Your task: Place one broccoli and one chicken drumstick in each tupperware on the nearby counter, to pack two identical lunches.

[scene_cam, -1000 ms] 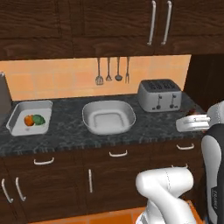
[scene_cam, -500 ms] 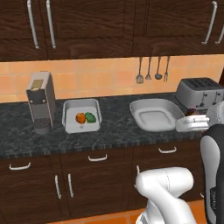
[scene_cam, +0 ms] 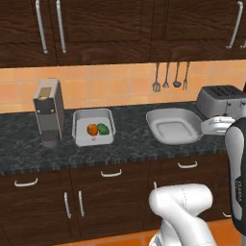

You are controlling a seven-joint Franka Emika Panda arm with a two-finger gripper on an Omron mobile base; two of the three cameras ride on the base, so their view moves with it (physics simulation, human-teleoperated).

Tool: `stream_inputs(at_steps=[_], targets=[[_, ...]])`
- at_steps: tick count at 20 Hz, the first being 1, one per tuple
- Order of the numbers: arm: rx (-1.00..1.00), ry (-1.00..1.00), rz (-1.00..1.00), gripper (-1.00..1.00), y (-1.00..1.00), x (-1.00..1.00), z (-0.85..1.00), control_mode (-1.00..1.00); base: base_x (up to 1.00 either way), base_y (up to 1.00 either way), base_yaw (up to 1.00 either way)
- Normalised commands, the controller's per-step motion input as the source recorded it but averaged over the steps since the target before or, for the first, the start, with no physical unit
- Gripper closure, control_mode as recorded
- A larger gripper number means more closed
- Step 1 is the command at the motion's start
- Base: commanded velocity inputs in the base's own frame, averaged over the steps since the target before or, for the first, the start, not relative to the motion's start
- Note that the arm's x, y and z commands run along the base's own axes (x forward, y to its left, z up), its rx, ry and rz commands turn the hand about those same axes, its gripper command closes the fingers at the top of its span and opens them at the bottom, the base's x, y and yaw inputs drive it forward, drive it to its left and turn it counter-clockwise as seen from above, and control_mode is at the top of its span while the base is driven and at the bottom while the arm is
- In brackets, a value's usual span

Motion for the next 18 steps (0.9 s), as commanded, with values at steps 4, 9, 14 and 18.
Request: stream_inputs(at_steps=[4,9,14,18], targets=[[0.06,0.01,0.0,1.0,-0.53,0.99,-0.51,-1.0,0.0,0.0,0.0],[-0.03,0.07,0.0,1.0,-0.25,1.0,-0.5,-1.0,0.0,0.0,0.0],[0.0,0.18,0.0,1.0,-0.06,1.0,-0.3,-1.0,0.0,0.0,0.0],[0.0,0.1,0.0,1.0,0.0,1.0,-0.25,-1.0,0.0,0.0,0.0]])
